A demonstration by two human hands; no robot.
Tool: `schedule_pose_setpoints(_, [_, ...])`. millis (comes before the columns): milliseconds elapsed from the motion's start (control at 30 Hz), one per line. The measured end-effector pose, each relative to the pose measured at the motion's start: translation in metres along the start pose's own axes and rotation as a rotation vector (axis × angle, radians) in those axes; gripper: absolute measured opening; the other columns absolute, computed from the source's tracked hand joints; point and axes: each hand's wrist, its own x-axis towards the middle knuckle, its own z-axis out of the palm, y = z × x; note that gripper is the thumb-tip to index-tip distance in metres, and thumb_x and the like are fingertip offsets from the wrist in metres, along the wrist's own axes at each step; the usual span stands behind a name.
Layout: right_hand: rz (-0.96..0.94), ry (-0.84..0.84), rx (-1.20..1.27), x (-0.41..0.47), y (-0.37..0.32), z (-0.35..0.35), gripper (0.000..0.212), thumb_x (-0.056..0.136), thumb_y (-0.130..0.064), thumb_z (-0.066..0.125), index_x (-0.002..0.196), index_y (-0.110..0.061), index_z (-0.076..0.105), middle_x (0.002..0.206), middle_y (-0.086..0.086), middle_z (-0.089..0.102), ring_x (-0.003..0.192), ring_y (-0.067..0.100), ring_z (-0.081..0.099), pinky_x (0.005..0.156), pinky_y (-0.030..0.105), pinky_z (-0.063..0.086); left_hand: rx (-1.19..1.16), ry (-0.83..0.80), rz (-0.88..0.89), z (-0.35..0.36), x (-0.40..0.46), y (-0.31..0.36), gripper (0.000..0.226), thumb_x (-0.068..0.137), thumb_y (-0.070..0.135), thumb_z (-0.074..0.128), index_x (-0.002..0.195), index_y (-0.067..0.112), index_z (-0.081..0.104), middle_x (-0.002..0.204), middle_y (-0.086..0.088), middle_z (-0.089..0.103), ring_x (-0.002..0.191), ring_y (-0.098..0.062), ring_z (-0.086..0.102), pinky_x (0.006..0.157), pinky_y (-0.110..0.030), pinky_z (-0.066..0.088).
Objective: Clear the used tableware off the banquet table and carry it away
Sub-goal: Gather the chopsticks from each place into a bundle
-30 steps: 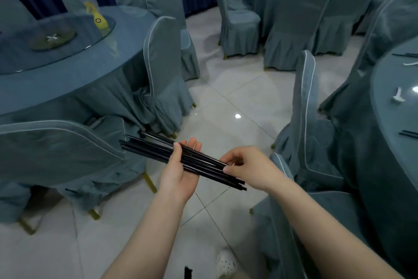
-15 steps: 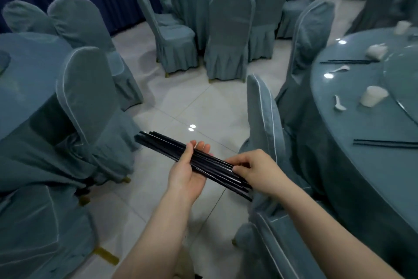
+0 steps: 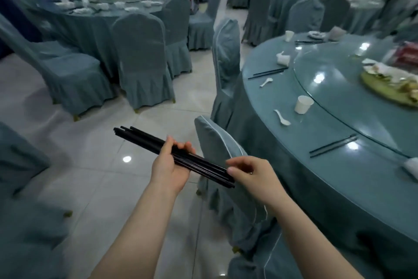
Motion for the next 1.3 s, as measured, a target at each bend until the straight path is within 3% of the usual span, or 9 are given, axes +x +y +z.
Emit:
schedule_pose_setpoints(267, [0.246,0.505,0.109,0.051,0.079,-0.085,0.014,0.083,-0.022,0.069,0.076,-0.032,0.074,0.075,-0.019,0.071,0.069,-0.007,0.063,0.059,0.005,0.044,0.114,-0.097,-0.185,0.087,0.080,-0.033,0.038,0.099,0.034,0.046,0.066,0.015,0.045,0.049,0.002,0.047,0.048,-0.014,0.057,0.069,-0.033,0.049])
schedule_pose_setpoints(400, [0.514,0.622,0.053,0.090,0.155,-0.134,0.004,0.079,-0.022,0.073,0.083,-0.022,0.075,0.085,-0.008,0.074,0.083,0.009,0.067,0.074,0.023,0.047,0.181,-0.081,-0.218,0.128,0.118,-0.054,0.037,0.099,0.033,0.047,0.066,0.016,0.046,0.048,0.003,0.049,0.055,-0.014,0.057,0.075,-0.033,0.049])
schedule_pose_setpoints(533, [0.800,0.714,-0.065,0.130,0.222,-0.181,0.032,0.079,-0.030,0.075,0.103,-0.009,0.070,0.105,0.011,0.071,0.097,0.029,0.064,0.082,0.032,0.046,0.265,-0.053,-0.234,0.155,0.155,-0.070,0.036,0.099,0.034,0.045,0.067,0.017,0.046,0.050,0.004,0.049,0.064,-0.013,0.056,0.075,-0.033,0.047])
schedule_pose_setpoints(700, [0.988,0.733,-0.145,0.184,0.260,-0.224,0.049,0.077,-0.045,0.073,0.084,0.002,0.065,0.098,0.025,0.068,0.094,0.040,0.062,0.077,0.040,0.049,0.298,0.002,-0.213,0.166,0.194,-0.078,0.035,0.100,0.033,0.044,0.069,0.016,0.047,0.053,0.003,0.051,0.066,-0.014,0.057,0.074,-0.033,0.048])
schedule_pose_setpoints(867, [1.073,0.701,-0.173,0.206,0.270,-0.236,0.037,0.076,-0.032,0.075,0.095,-0.002,0.065,0.102,0.022,0.067,0.096,0.039,0.063,0.075,0.037,0.049,0.322,0.006,-0.223,0.169,0.215,-0.082,0.035,0.099,0.035,0.045,0.069,0.017,0.047,0.054,0.004,0.052,0.061,-0.012,0.060,0.076,-0.033,0.049])
schedule_pose_setpoints(1000, [1.109,0.666,-0.143,0.197,0.267,-0.231,0.015,0.072,-0.013,0.071,0.072,-0.001,0.062,0.082,0.021,0.070,0.080,0.035,0.068,0.072,0.036,0.056,0.301,0.003,-0.248,0.170,0.219,-0.087,0.037,0.101,0.034,0.041,0.068,0.017,0.044,0.052,0.004,0.051,0.065,-0.012,0.057,0.077,-0.031,0.048])
schedule_pose_setpoints(1100, [1.124,0.659,-0.100,0.189,0.260,-0.227,0.013,0.071,-0.009,0.068,0.067,-0.003,0.057,0.076,0.020,0.069,0.073,0.034,0.068,0.068,0.038,0.058,0.281,-0.016,-0.260,0.170,0.219,-0.087,0.037,0.101,0.033,0.040,0.069,0.017,0.044,0.051,0.004,0.051,0.067,-0.012,0.055,0.077,-0.031,0.047])
schedule_pose_setpoints(1200, [1.085,0.692,0.044,0.181,0.246,-0.216,0.020,0.071,-0.010,0.072,0.065,-0.003,0.054,0.075,0.018,0.064,0.075,0.034,0.067,0.063,0.038,0.056,0.220,-0.038,-0.295,0.169,0.222,-0.082,0.036,0.100,0.034,0.042,0.069,0.017,0.045,0.052,0.004,0.052,0.068,-0.012,0.056,0.075,-0.032,0.047])
schedule_pose_setpoints(1300, [0.948,0.762,0.165,0.174,0.226,-0.196,0.013,0.074,-0.010,0.070,0.067,-0.004,0.062,0.068,0.014,0.064,0.066,0.028,0.063,0.073,0.040,0.056,0.177,-0.054,-0.312,0.174,0.223,-0.077,0.041,0.097,0.040,0.048,0.064,0.017,0.049,0.054,0.004,0.052,0.063,-0.011,0.059,0.074,-0.033,0.048])
